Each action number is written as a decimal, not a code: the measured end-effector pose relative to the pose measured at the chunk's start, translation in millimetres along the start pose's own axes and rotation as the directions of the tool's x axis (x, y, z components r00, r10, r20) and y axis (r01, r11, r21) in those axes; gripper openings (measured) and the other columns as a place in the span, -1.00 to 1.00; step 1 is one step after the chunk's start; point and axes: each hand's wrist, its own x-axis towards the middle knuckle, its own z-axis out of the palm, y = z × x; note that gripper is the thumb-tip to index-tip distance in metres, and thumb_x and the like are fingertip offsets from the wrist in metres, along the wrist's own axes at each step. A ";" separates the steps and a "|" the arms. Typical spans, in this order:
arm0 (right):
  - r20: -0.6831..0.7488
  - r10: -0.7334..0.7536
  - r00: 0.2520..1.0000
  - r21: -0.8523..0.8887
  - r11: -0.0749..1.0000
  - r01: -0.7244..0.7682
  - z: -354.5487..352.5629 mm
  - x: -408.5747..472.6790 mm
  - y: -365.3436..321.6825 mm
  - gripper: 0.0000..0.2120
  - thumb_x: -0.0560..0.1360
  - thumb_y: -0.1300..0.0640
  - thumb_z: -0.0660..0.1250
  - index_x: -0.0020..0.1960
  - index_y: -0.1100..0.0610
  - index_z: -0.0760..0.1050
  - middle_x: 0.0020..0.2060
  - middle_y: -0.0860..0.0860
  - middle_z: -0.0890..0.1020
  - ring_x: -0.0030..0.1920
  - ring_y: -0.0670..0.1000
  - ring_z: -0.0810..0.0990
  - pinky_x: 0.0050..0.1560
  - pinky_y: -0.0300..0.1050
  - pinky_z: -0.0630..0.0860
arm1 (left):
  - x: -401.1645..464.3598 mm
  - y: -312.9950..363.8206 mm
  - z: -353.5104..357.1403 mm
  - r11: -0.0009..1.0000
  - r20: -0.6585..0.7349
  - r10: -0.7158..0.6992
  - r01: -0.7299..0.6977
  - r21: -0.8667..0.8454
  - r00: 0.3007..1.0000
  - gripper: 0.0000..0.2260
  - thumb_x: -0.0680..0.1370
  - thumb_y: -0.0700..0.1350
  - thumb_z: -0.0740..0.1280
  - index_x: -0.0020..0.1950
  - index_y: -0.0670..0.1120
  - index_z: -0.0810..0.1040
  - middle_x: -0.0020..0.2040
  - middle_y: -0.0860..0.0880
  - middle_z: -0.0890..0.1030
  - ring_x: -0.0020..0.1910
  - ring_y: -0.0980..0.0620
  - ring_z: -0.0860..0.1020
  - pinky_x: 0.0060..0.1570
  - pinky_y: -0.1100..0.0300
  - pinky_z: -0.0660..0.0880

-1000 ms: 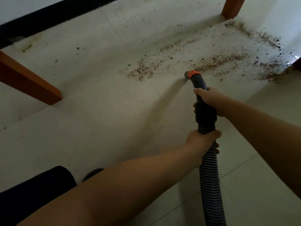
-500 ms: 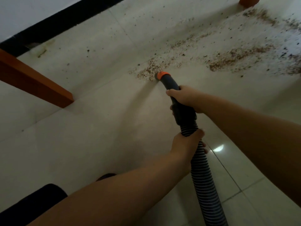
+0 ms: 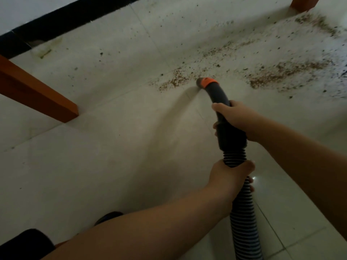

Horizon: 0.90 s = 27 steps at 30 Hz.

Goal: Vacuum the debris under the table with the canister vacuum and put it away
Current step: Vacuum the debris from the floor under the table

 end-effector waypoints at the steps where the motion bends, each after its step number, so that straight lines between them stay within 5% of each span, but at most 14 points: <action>1: -0.017 0.010 1.000 0.028 1.000 -0.010 -10.3 -0.1 2.6 -0.74 0.57 0.01 0.26 0.12 0.17 0.36 -0.09 0.22 0.61 -0.18 0.20 0.64 0.01 0.18 0.60 | 3.6 1.2 7.2 1.000 0.020 -0.009 0.008 0.009 1.000 -0.87 0.52 -0.10 0.38 -0.13 -0.11 0.47 -0.33 -0.06 0.52 -0.46 0.06 0.50 -0.38 0.23 0.51; 6: -0.050 0.033 0.998 0.090 0.996 -0.029 -34.1 1.4 1.9 -0.75 0.59 0.02 0.24 0.14 0.16 0.33 -0.20 0.19 0.58 -0.32 0.12 0.60 -0.36 -0.05 0.54 | 20.1 8.4 24.3 0.999 0.048 -0.013 0.011 0.031 0.999 -0.85 0.51 -0.09 0.39 -0.18 -0.08 0.46 -0.33 -0.05 0.52 -0.44 0.04 0.49 -0.33 0.20 0.50; 13: 0.059 -0.030 0.998 -0.054 0.998 0.033 11.5 14.5 -16.3 -0.75 0.55 -0.06 0.26 0.05 0.11 0.37 -0.03 0.22 0.63 -0.08 0.24 0.65 0.05 0.21 0.60 | 14.5 11.3 -7.2 0.999 -0.061 -0.007 0.005 -0.034 0.998 -0.86 0.52 -0.09 0.38 -0.09 -0.13 0.48 -0.32 -0.06 0.53 -0.43 0.03 0.51 -0.34 0.20 0.53; 21: 0.280 -0.083 0.956 -0.159 0.978 0.131 61.5 13.4 -35.9 -0.68 0.56 -0.07 0.24 0.14 0.17 0.37 0.03 0.24 0.60 0.03 0.26 0.62 0.13 0.23 0.56 | -1.6 12.2 -36.9 0.992 -0.165 -0.013 -0.008 -0.129 0.986 -0.86 0.53 -0.12 0.38 -0.13 -0.15 0.49 -0.40 -0.06 0.53 -0.51 0.05 0.52 -0.44 0.25 0.54; 27: 0.091 -0.048 0.995 -0.098 0.994 0.057 16.4 17.5 -24.5 -0.71 0.54 -0.04 0.27 0.09 0.17 0.38 0.01 0.27 0.61 0.00 0.30 0.63 0.11 0.25 0.56 | 9.4 20.2 -10.5 1.000 -0.052 -0.013 0.012 -0.024 0.999 -0.88 0.53 -0.09 0.37 -0.11 -0.11 0.49 -0.34 -0.05 0.54 -0.44 0.04 0.52 -0.35 0.20 0.54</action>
